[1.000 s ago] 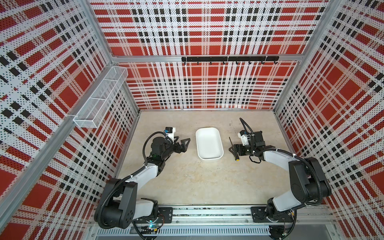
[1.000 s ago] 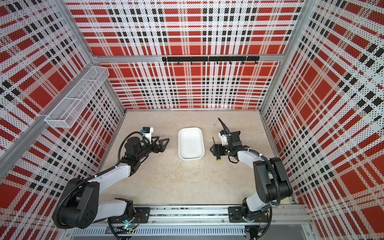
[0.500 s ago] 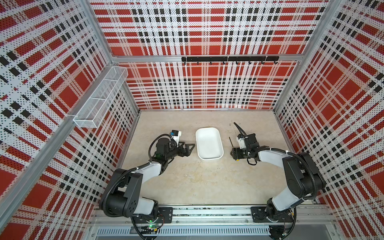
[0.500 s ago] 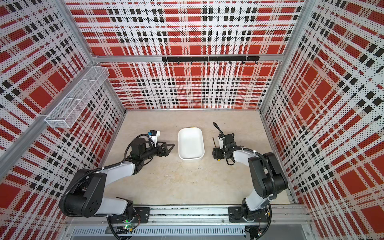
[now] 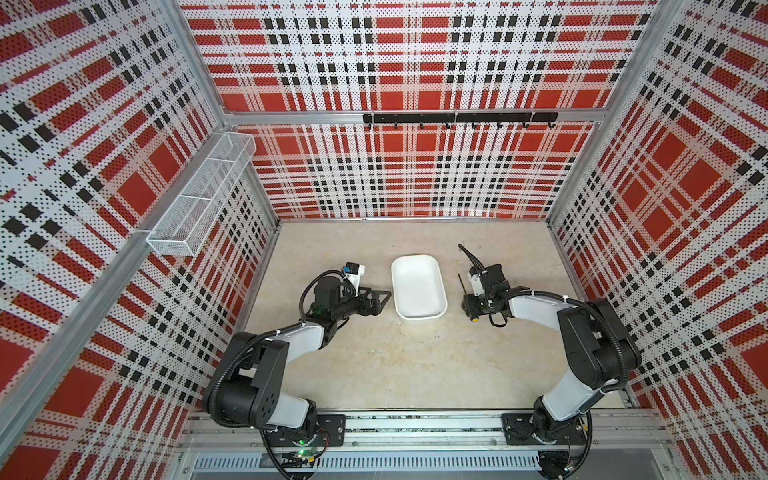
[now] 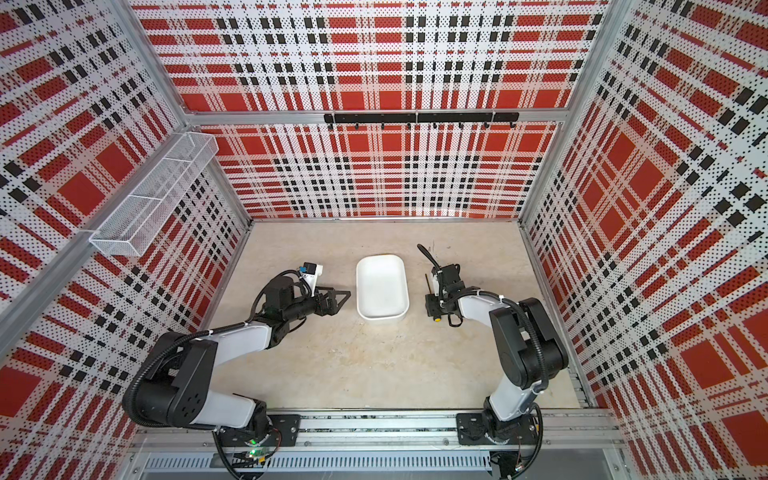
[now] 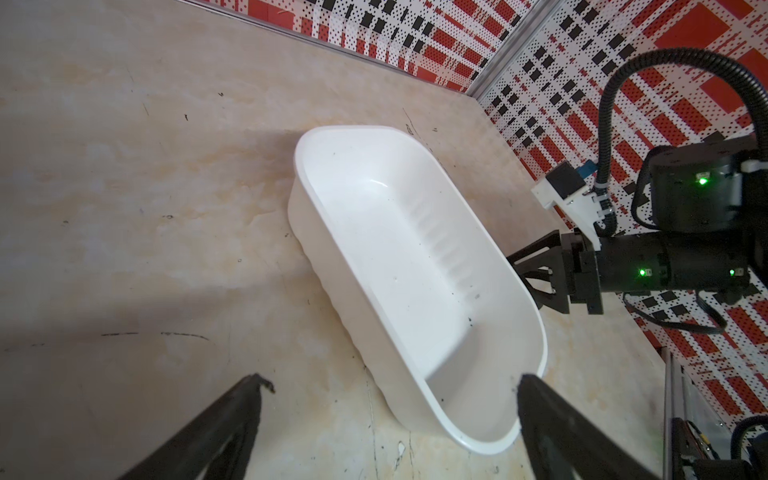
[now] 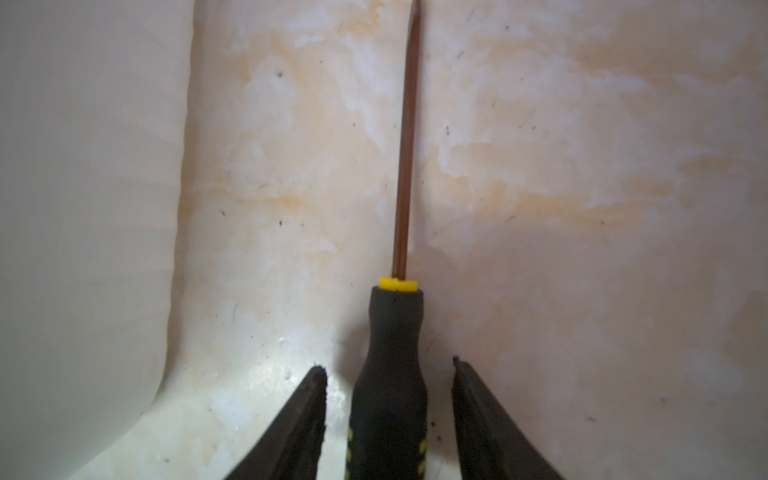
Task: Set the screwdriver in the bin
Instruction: 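Lower the right gripper and close it on the screwdriver handle, then lift the screwdriver with the right gripper and carry it over the white tray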
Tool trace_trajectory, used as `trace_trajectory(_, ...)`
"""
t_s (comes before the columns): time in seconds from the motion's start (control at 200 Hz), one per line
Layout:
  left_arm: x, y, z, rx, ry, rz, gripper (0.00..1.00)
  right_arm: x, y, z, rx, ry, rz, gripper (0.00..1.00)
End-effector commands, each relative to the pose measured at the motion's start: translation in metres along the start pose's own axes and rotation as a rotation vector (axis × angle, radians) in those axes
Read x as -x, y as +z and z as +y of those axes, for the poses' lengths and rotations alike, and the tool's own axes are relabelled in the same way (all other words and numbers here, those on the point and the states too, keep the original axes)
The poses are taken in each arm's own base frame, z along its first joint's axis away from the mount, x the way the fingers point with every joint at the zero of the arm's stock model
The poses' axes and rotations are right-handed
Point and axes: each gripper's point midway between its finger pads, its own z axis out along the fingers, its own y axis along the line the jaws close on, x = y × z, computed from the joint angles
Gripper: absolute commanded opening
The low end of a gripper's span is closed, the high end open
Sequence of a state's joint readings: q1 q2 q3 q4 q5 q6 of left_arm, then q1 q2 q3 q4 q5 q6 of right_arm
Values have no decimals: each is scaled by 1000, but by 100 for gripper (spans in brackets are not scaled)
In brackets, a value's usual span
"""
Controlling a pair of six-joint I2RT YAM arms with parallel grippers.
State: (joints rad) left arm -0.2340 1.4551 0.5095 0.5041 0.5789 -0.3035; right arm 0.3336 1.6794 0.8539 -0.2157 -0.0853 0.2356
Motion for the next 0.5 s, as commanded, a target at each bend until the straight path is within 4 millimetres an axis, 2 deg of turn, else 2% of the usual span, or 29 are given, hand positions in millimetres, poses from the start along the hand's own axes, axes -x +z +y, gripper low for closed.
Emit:
trace_trajectory(0.0, -4, 2, -1, -24, -16, 24, 98, -7, 3, -4, -41, -11, 37, 45)
trace_trajectory(0.316, -10, 7, 7, 3, -61, 58, 98, -10, 2, -2, -38, 2, 65, 20)
trace_trajectory(0.496, -12, 9, 8, 2, -77, 72, 98, -2, -12, 3, -23, 37, 53, 10)
